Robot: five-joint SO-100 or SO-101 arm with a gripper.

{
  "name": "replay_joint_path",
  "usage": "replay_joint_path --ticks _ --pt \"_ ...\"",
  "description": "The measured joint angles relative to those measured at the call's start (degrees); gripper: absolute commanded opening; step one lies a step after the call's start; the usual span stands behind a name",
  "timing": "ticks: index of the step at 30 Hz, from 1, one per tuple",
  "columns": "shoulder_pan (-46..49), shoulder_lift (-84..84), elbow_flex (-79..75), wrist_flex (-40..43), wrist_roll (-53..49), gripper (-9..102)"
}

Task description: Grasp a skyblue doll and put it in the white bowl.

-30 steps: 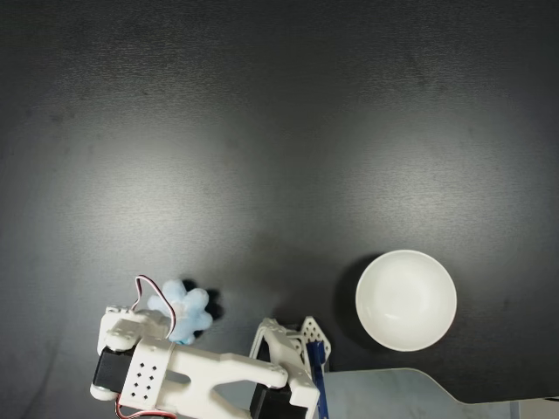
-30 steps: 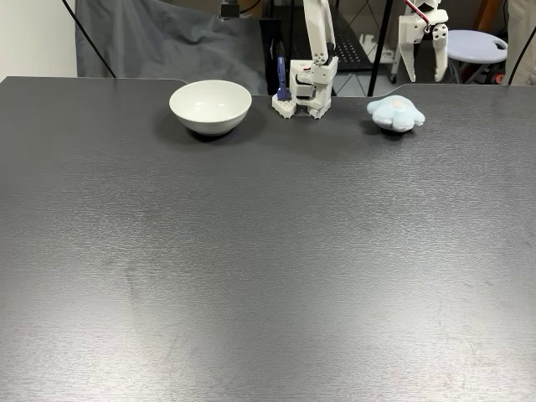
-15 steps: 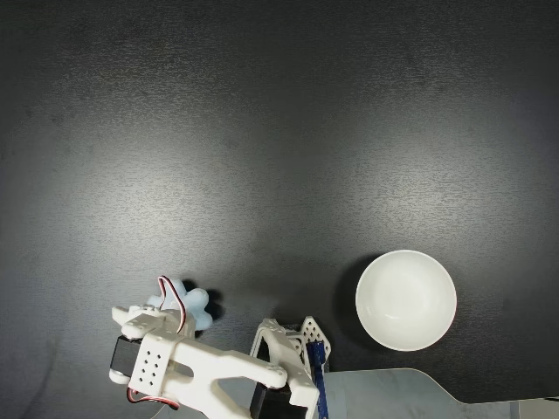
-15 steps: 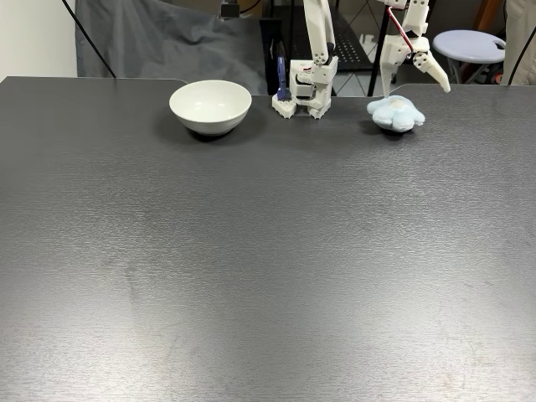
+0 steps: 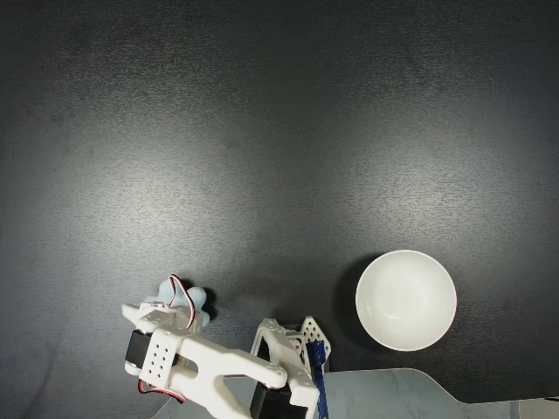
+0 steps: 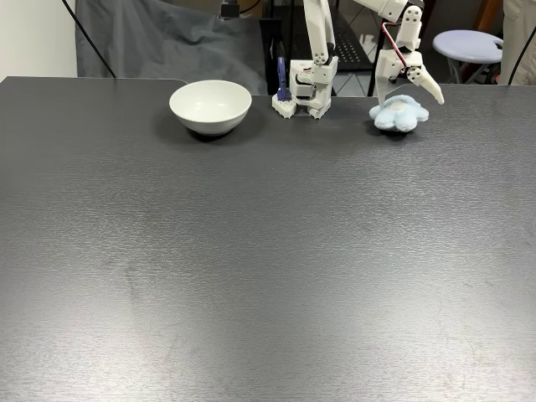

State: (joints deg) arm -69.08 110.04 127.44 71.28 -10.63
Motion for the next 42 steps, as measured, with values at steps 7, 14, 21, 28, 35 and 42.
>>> replay_joint_path --ticks 7,14,21,28,35,42 --pt "0.1 0.0 0.4 -0.2 -2.5 60" --pt "0.3 0.0 5.6 -1.1 -9.4 60" --pt "3.1 0.0 5.9 -3.7 -9.7 60" --pt "2.7 0.0 5.9 -3.7 -9.8 60" --pt "2.5 0.0 8.8 -3.8 -13.1 60" --pt "2.5 0.0 9.7 -6.7 -14.7 60"
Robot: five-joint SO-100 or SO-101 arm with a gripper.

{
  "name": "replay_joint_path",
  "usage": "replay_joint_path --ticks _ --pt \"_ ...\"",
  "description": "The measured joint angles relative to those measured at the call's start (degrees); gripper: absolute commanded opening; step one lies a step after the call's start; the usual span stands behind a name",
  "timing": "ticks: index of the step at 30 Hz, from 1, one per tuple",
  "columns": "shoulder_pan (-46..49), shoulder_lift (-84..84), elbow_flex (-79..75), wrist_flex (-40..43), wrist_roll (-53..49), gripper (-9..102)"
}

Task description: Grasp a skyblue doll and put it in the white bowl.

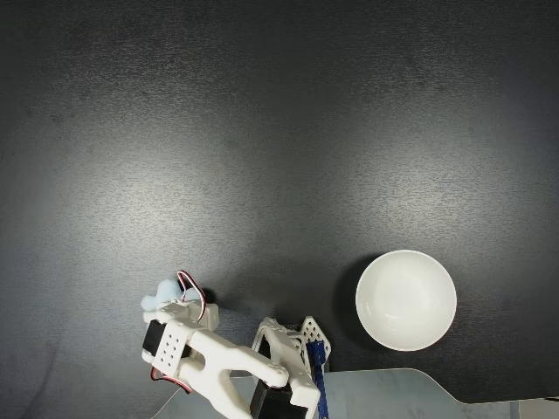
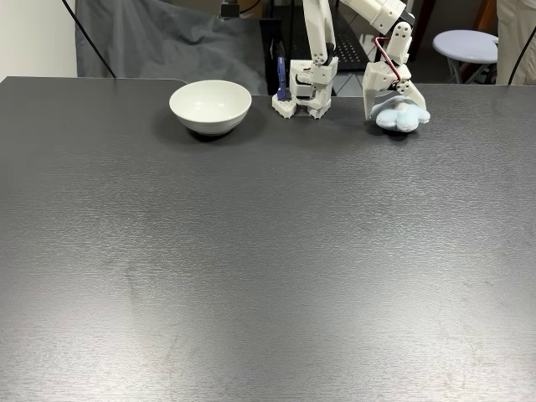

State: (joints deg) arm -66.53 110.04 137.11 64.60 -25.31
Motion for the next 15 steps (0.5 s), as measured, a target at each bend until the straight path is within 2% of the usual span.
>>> replay_joint_path --ticks 15 --pt "0.0 -2.6 0.4 -4.0 0.0 60"
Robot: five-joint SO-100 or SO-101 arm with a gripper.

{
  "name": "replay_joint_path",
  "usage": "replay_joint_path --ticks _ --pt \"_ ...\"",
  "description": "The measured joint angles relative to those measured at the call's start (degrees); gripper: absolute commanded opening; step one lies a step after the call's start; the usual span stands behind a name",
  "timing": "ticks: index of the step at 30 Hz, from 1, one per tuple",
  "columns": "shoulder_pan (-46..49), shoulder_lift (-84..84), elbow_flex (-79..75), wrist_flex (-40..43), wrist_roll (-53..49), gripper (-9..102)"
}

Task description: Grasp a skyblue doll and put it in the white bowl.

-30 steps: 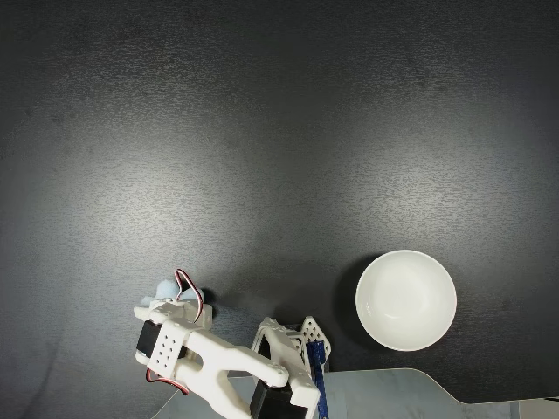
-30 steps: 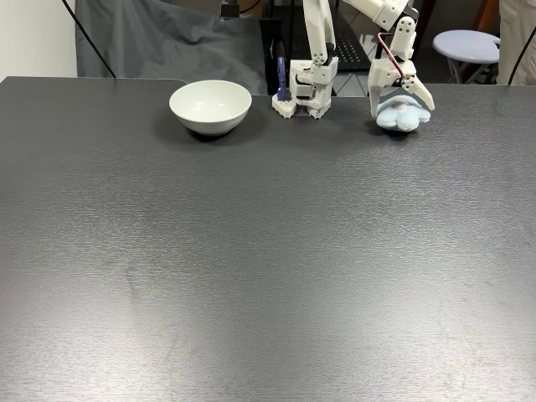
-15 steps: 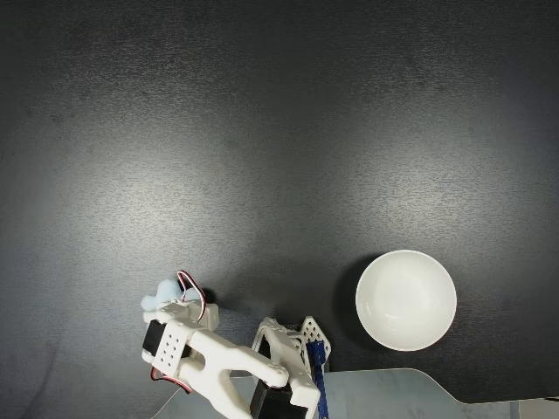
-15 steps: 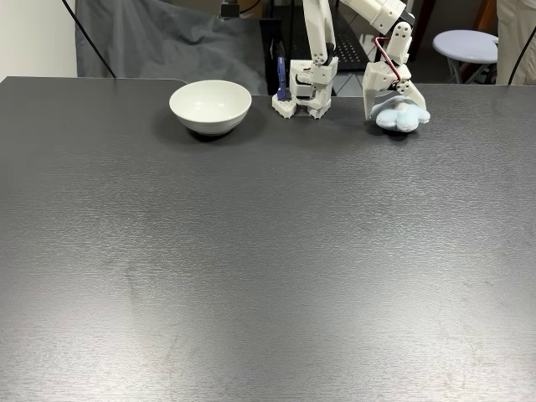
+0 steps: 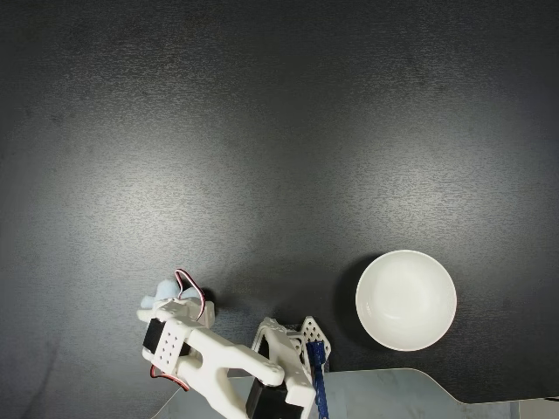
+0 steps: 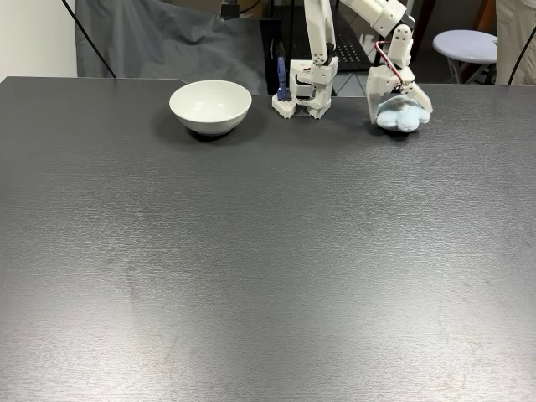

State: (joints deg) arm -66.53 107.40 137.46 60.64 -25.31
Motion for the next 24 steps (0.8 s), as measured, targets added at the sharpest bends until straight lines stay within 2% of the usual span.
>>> replay_joint_path --ticks 7,10,13,19,20,24 --pt "0.3 -0.3 0.0 0.0 -0.3 60" --pt "0.5 -0.3 0.4 0.1 -0.2 55" --pt "0.5 -0.3 0.4 -0.1 0.0 42" --pt "0.4 -0.1 0.2 -1.2 -0.3 0" --pt "0.4 0.0 0.1 -1.9 -0.4 -3" --pt "0.4 0.5 0.0 -3.4 -0.4 1"
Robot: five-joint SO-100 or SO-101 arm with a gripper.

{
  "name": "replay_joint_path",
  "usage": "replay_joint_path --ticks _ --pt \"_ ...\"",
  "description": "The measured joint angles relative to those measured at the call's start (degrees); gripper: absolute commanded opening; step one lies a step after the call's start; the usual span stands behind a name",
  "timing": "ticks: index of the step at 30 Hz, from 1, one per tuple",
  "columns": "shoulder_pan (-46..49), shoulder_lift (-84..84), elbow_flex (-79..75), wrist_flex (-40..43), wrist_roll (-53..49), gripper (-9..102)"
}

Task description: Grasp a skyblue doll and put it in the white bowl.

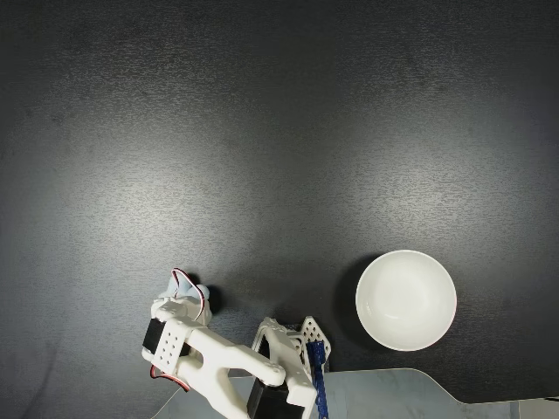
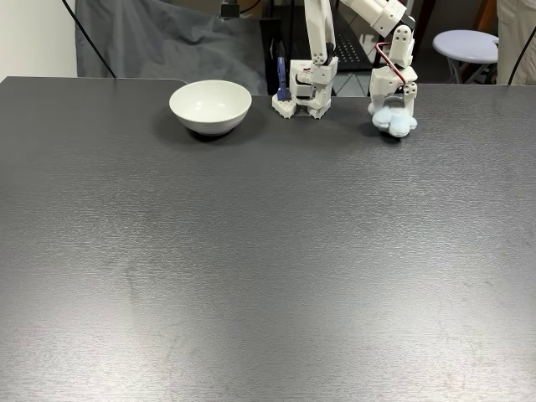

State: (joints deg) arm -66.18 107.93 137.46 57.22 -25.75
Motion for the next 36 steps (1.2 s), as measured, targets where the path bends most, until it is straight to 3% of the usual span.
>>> replay_joint_path --ticks 8,13,23,29,36 --pt "0.5 1.8 -1.8 0.4 0.7 -1" --pt "1.4 11.0 -9.0 1.4 7.4 -1" --pt "5.0 29.2 -28.1 21.0 15.7 -1" --pt "17.1 34.5 -40.9 32.3 16.0 -1" --pt "43.9 35.2 -48.2 36.5 16.0 -1"
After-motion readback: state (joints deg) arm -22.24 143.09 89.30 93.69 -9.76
